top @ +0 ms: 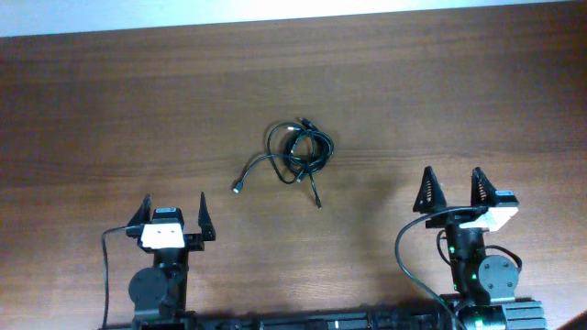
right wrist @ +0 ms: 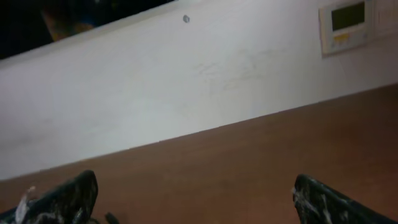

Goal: Untangle cables
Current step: 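Raise the right gripper and open it toward the black cable bundle, then grasp the black cable bundle with the right gripper and lift it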

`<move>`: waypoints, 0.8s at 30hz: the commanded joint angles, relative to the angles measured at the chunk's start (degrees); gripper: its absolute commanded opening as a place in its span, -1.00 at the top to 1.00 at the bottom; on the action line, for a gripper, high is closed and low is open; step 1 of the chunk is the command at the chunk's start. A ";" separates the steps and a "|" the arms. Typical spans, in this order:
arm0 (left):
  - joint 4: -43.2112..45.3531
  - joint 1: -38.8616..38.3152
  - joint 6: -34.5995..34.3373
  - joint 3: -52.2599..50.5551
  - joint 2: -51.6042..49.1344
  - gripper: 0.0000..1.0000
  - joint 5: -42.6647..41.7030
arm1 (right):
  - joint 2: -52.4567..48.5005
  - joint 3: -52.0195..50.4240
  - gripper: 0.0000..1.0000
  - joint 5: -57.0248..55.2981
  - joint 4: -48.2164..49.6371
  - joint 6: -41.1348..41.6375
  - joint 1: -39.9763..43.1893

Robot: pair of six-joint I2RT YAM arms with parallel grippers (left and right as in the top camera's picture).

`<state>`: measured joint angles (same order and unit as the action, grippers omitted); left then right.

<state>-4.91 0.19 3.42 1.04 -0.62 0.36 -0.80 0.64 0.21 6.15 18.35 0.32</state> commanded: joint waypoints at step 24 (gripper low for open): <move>0.15 0.26 -0.57 -0.52 0.28 -0.97 -0.61 | -33.09 28.41 -0.97 37.29 6.88 -0.68 -0.31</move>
<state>-4.84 0.21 3.42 0.95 -0.58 0.36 -31.94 27.94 26.63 11.00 16.23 0.27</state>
